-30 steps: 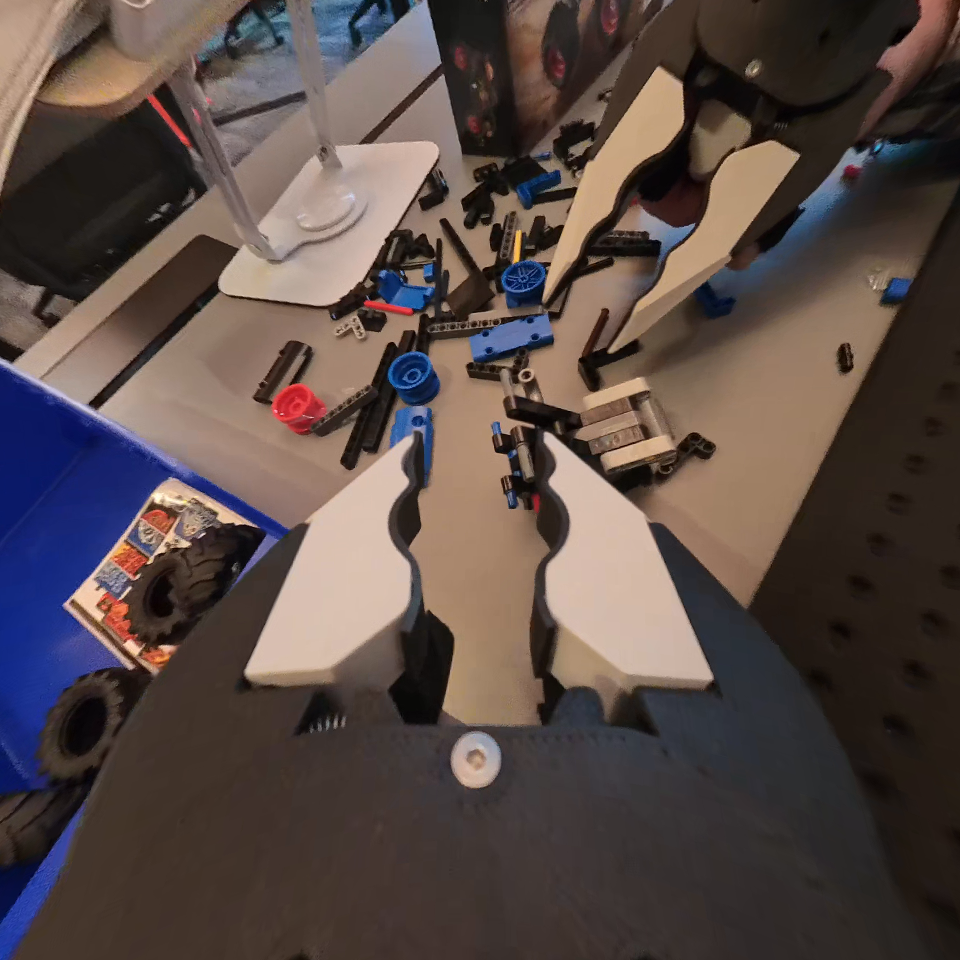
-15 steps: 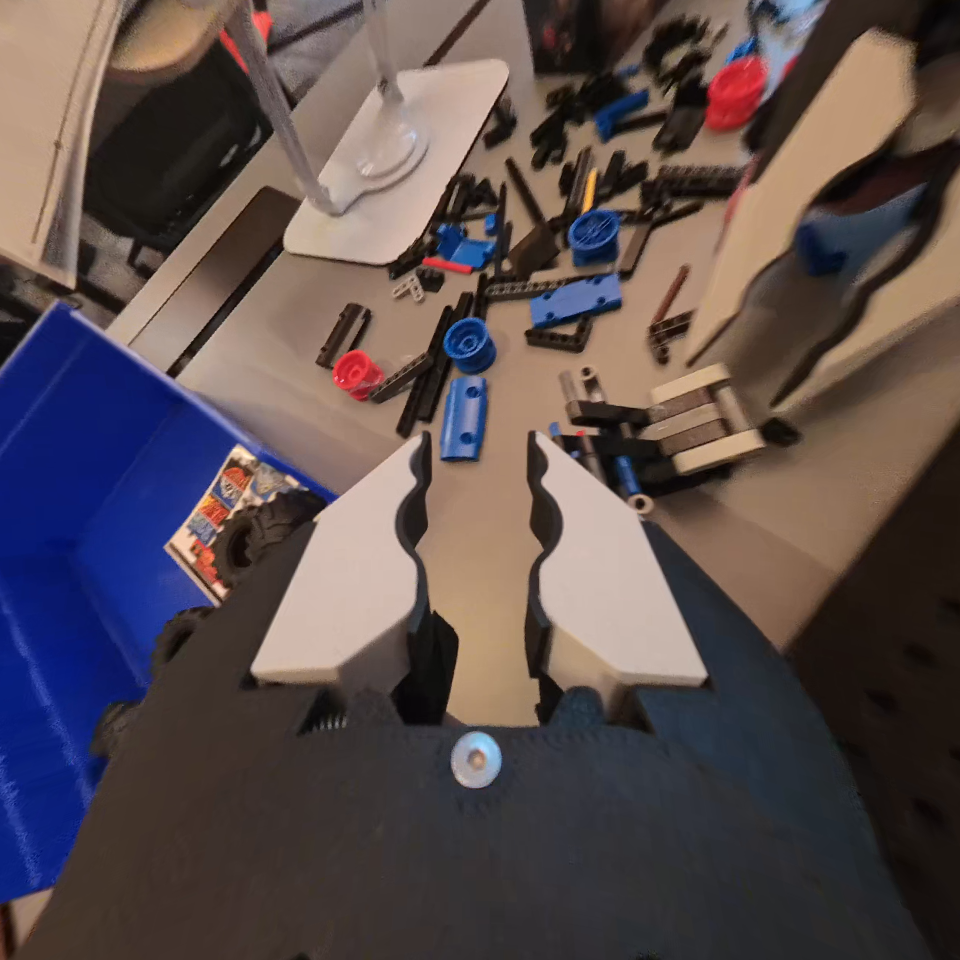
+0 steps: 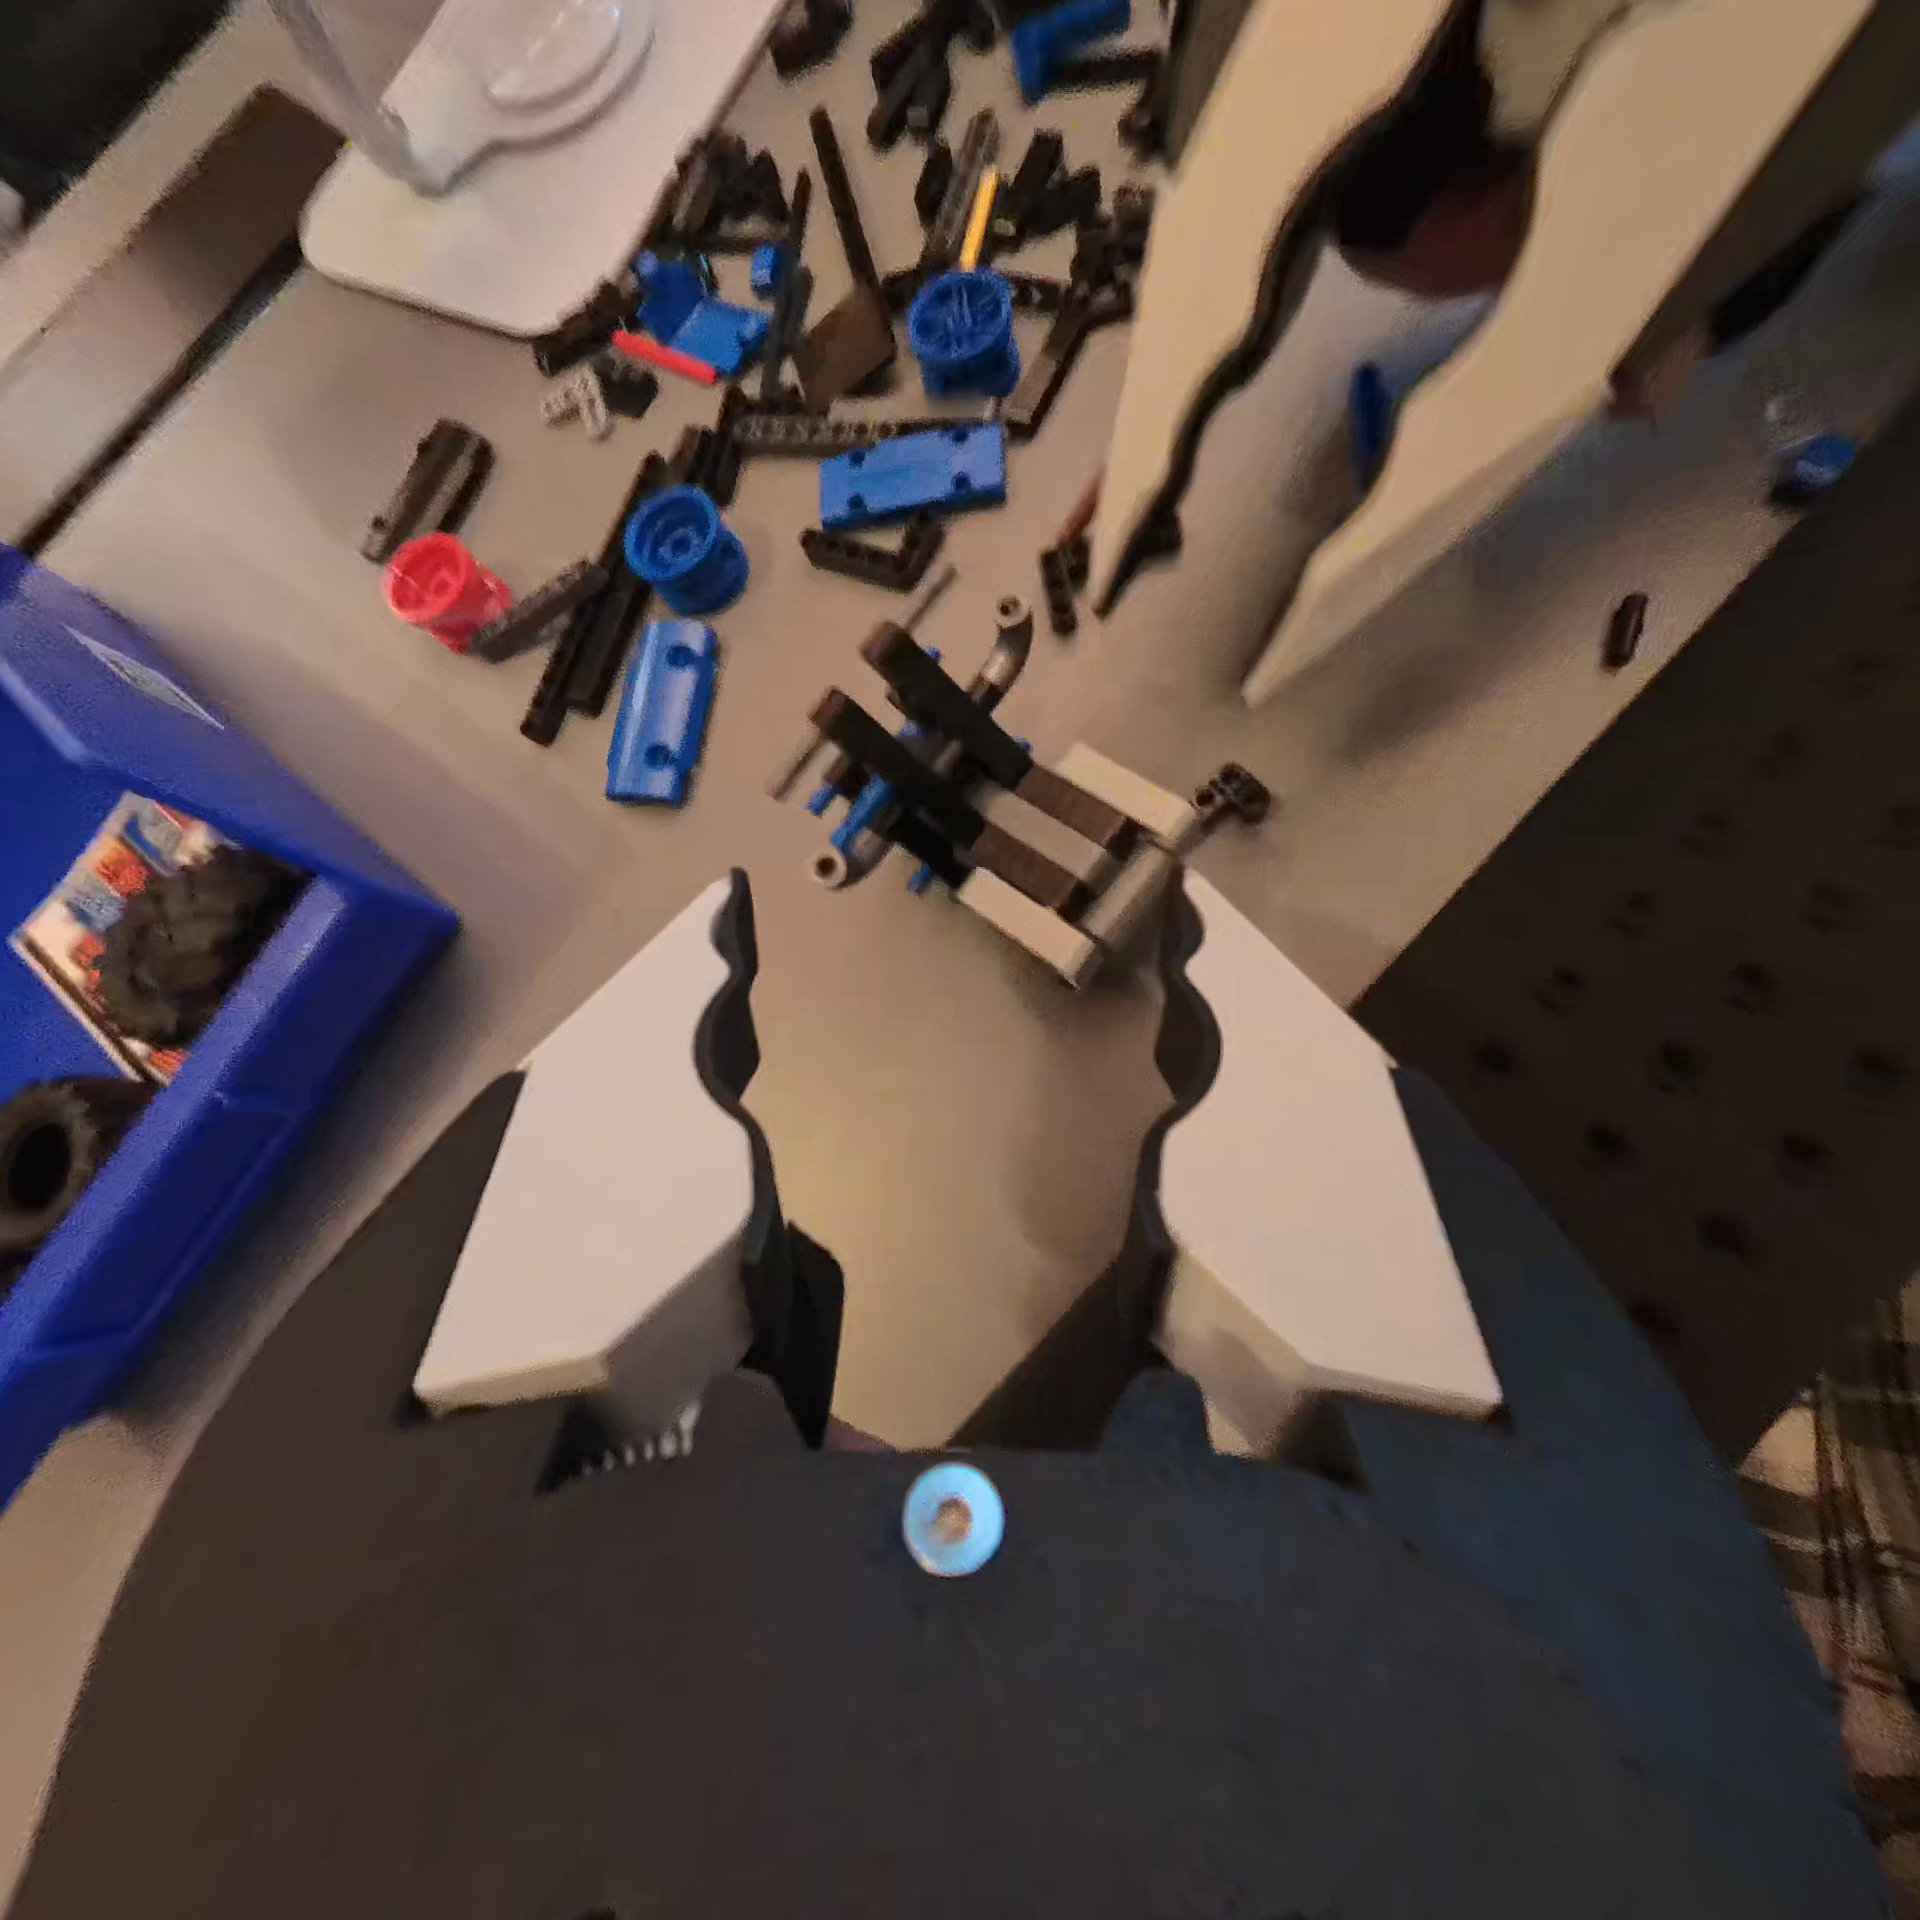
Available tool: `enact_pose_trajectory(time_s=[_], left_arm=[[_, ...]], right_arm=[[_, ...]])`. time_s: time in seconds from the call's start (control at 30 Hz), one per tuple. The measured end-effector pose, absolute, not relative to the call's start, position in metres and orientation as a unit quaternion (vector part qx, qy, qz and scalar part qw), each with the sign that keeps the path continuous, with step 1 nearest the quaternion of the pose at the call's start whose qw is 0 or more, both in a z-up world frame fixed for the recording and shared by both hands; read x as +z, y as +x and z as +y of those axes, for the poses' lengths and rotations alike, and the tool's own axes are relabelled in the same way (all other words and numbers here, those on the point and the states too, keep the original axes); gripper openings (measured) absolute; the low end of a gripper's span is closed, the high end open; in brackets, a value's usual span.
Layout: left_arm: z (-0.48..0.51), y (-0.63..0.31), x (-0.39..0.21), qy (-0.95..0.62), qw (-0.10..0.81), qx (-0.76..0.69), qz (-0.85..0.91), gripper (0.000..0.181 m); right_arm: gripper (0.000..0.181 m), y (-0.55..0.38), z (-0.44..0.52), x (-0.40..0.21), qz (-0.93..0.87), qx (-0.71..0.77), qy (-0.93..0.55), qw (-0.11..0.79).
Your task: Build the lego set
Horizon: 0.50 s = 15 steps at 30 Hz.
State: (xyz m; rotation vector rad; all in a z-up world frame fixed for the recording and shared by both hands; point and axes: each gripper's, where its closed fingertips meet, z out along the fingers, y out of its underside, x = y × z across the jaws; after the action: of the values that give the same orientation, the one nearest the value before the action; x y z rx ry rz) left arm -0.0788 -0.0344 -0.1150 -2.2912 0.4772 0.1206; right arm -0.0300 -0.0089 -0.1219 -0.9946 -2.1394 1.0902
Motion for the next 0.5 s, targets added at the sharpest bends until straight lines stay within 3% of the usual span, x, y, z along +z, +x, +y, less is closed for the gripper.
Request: enact_pose_trajectory(time_s=[0.13,0.33,0.47,0.5], left_arm=[[-0.042,-0.062,-0.134,-0.916,0.366,0.030,0.161,0.084],[-0.036,-0.071,-0.152,-0.924,0.336,0.051,0.172,0.046],[-0.039,-0.090,-0.153,-0.922,0.322,0.051,0.211,0.041],[-0.042,-0.095,-0.155,-0.927,0.310,0.045,0.204,0.049]], right_arm=[[0.027,-0.033,0.004,-0.129,-0.788,0.399,-0.386,0.267],[0.027,-0.033,0.003,-0.133,-0.796,0.384,-0.379,0.273],[0.029,-0.033,0.006,-0.128,-0.791,0.387,-0.381,0.281],[0.029,-0.034,0.008,-0.128,-0.790,0.387,-0.383,0.282]])
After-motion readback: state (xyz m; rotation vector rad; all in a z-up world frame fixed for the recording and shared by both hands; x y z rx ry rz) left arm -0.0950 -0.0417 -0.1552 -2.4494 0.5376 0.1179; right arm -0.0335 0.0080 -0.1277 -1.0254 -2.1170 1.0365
